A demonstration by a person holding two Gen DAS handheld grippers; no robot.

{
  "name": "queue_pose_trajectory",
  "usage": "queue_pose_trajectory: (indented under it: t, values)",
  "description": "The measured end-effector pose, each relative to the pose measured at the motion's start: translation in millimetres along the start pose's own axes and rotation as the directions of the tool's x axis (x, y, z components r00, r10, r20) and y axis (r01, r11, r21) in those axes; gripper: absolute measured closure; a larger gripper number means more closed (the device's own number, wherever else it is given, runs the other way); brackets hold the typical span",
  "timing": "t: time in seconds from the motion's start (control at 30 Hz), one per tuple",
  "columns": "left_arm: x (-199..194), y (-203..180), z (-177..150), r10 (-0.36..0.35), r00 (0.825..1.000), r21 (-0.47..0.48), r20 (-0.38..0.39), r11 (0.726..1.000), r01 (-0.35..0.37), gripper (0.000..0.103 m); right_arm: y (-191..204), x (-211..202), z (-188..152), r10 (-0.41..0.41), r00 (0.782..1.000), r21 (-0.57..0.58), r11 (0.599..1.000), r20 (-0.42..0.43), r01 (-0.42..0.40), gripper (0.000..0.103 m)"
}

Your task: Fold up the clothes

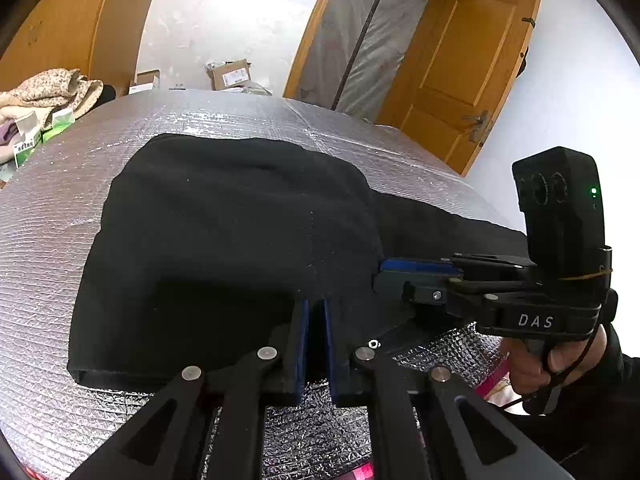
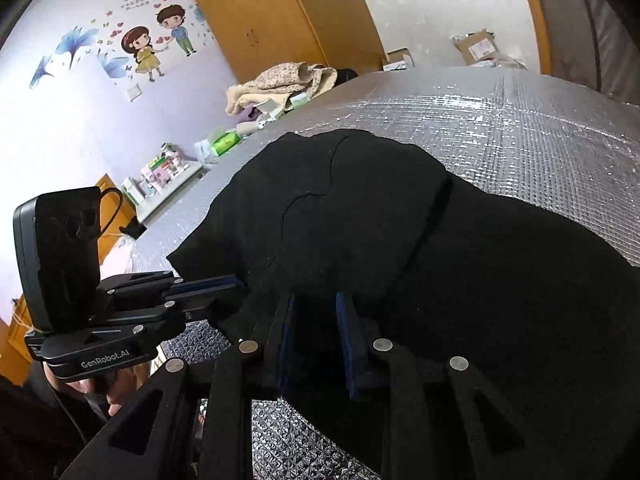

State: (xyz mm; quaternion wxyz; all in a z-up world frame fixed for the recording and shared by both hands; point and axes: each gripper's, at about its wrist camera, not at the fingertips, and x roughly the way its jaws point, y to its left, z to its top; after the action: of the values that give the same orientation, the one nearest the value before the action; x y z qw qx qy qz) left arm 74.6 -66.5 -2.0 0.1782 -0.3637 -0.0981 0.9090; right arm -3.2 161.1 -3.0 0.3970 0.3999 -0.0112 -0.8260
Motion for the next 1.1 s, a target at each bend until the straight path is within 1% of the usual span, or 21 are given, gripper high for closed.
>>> queue_pose_trajectory:
  t: [0.23,0.37,0.43,0.53,0.7,0.8,0.97,1.1]
  values:
    - [2,-3,0,0.025,1.000,0.005,0.007,1.000,-0.025,0.095,6,1,-4,-0.012,1.000,-0.009,1.000,0.027,0.012,0.081]
    - [2,-4,7,0.041,0.999,-0.010,-0.024,0.999,-0.041,0.095,6,-1,-6,-0.008,0.999,-0.013,1.000,0.050,0.009,0.081]
    - [1,-4,14,0.065,0.997,-0.020,-0.036,0.998,-0.066,0.095,7,-2,-3,-0.008,0.999,-0.004,1.000,0.041,0.008,0.081]
    - [-4,-3,26,0.119,0.993,-0.012,-0.012,0.993,-0.119,0.096,6,-7,4,-0.009,0.999,0.013,1.000,0.044,0.009,0.081]
    - [-4,4,45,0.197,0.980,-0.008,0.020,0.980,-0.197,0.096,4,-15,23,-0.059,0.993,0.029,0.998,0.103,0.057,0.081]
    - [2,12,55,0.243,0.970,-0.019,0.019,0.970,-0.243,0.096,0,-14,37,-0.089,0.989,0.037,0.996,0.115,0.085,0.081]
    - [11,25,66,0.306,0.952,-0.029,0.013,0.952,-0.305,0.096,-1,-4,57,-0.122,0.985,0.026,0.993,0.121,0.119,0.081]
    - [18,37,72,0.343,0.939,-0.037,0.006,0.939,-0.343,0.096,-2,12,69,-0.151,0.984,0.022,0.988,0.094,0.150,0.081]
